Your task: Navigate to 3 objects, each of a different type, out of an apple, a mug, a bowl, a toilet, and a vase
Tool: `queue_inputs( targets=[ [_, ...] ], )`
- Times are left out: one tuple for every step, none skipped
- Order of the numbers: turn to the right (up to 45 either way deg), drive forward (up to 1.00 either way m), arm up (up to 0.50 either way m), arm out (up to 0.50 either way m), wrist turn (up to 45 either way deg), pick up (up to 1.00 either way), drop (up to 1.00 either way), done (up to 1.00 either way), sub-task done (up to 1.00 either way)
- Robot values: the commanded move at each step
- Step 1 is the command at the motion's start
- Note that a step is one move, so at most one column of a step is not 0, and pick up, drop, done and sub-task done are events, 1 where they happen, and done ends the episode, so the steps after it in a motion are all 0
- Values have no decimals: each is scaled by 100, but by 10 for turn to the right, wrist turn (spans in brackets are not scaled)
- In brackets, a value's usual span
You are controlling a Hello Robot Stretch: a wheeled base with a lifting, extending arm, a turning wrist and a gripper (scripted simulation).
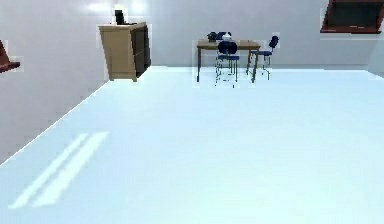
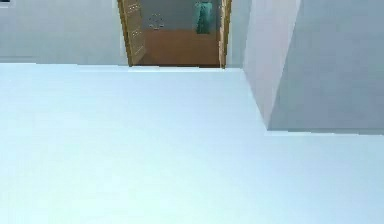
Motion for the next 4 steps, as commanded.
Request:
queue_inputs(
  targets=[
    [0, 100, 0, 0, 0, 0, 0, 0, 0],
    [0, 100, 0, 0, 0, 0, 0, 0, 0],
    [0, 100, 0, 0, 0, 0, 0, 0, 0],
    [0, 30, 0, 0, 0, 0, 0, 0, 0]
  ],
)
